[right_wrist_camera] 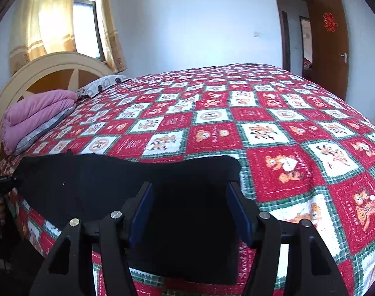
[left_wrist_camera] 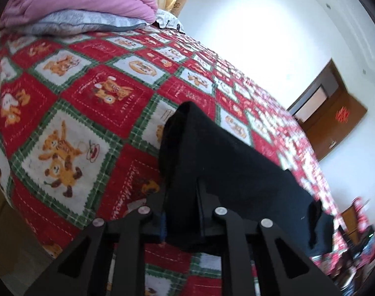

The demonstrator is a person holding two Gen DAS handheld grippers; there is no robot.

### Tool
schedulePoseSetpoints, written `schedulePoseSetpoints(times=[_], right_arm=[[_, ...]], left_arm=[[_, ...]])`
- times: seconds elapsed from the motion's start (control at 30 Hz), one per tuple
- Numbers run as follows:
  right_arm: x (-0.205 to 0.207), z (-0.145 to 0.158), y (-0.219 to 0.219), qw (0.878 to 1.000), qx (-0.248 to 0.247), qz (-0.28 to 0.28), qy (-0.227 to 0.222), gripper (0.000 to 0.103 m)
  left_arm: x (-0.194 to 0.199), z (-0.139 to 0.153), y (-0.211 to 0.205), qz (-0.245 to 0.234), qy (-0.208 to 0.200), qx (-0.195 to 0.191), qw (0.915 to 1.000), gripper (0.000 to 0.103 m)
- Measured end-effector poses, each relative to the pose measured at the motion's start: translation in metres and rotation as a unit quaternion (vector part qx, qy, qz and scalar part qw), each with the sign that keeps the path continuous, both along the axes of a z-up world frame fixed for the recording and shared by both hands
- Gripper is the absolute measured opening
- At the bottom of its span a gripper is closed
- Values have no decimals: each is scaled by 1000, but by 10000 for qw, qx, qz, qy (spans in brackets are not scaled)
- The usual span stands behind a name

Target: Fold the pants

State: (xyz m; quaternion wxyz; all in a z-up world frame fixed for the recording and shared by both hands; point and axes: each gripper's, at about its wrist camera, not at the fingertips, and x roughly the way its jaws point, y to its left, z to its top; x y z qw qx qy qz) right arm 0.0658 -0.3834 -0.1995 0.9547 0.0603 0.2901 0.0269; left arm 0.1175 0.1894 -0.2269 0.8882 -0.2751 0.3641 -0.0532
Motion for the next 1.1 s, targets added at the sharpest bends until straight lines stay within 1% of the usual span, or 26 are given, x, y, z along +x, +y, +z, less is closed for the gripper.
schedulePoseSetpoints(times=[0.13,0.27,0.37,0.5,0.63,0.73,0.8,0.87,0.93,0.97,1.1], right_arm=[[-1,4,-9,9998,96,-184,-30,62],[2,4,-16,9992,226,-294,120,62],[2,4,-19,9988,316,-342,173,62],[0,8,-23,9985,344,-418,126,62],[0,12,-27,9981,382,-455,139,62],[0,18,-30,9977,420,-470,252,62],[1,23,-32,9974,395,-453,407,62],[1,24,-35,9972,414,-415,473,62],[1,22,-42,9967,354,-503,526,62],[1,20,-46,9962,386,-555,548,62],[4,13,-64,9923,764,-739,634,62]], left_arm=[[-6,22,-4,-19,-243,-256,9994,18],[-10,53,-22,-245,-608,-340,9973,18],[-11,75,-45,-539,-862,-346,9942,18],[-7,102,-83,-959,-1119,-208,9889,18],[0,123,-119,-1370,-1249,-154,9826,18],[8,135,-142,-1646,-1323,-80,9774,18],[11,141,-160,-1830,-1353,-23,9738,18],[16,146,-180,-2023,-1365,-13,9697,18],[17,149,-197,-2179,-1361,-5,9664,18],[19,151,-208,-2291,-1345,-15,9641,18],[19,155,-244,-2669,-1334,46,9544,18]])
